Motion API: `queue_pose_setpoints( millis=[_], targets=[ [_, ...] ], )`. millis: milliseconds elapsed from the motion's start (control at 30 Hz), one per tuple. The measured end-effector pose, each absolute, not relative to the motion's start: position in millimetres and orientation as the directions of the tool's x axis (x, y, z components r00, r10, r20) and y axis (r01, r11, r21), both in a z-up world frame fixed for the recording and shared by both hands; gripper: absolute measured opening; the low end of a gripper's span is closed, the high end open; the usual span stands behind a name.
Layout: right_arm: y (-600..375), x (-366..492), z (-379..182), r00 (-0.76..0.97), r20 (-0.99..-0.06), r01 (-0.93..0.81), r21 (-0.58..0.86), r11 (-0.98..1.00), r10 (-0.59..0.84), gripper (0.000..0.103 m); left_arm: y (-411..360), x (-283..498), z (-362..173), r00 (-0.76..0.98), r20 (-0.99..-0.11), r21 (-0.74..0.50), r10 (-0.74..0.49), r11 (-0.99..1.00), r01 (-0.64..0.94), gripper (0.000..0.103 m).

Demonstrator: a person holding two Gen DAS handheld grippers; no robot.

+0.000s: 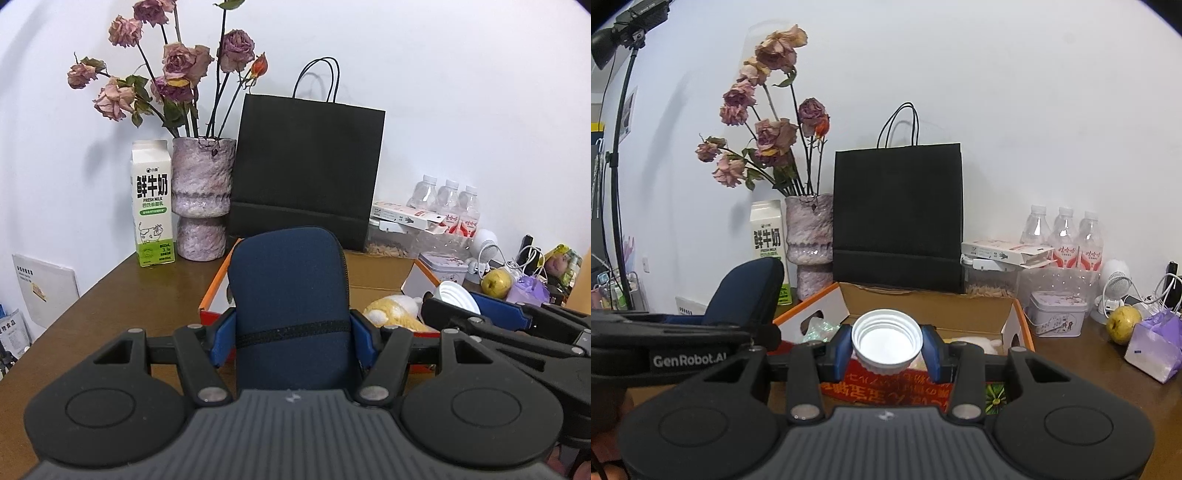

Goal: Organize objects
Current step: 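Carry the navy pouch and bottle cap over the red box with both tools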

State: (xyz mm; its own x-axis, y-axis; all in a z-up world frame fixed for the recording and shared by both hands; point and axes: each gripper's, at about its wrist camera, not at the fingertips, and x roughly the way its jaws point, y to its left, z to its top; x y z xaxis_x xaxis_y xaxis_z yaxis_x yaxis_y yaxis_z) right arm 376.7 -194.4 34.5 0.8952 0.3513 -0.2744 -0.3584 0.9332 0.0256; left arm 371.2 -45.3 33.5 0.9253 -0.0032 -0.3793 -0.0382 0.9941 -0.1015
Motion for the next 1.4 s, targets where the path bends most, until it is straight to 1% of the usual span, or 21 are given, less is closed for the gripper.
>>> queue_pose_setpoints(
  millis=[267, 500, 1400],
  targets=[
    [-200, 400, 41, 0.906, -0.263, -0.337, 0.029, 0.941, 0.332, 0.039, -45, 389, 30, 0.920, -0.391, -0.098, 0.008, 0.994, -0.051, 0.064],
    [-203, 415, 46, 0.909, -0.258, -0.330, 0.037, 0.943, 0.328, 0.039, -46, 406, 35, 0.925, -0.380, -0.111, 0.011, 0.992, -0.057, 0.064],
    [-199, 499, 27, 0.899, -0.312, -0.331, -0.020, 0.943, 0.309, 0.039, -50, 493, 30, 0.923, -0.384, -0.081, -0.008, 0.996, -0.025, 0.064]
  ],
)
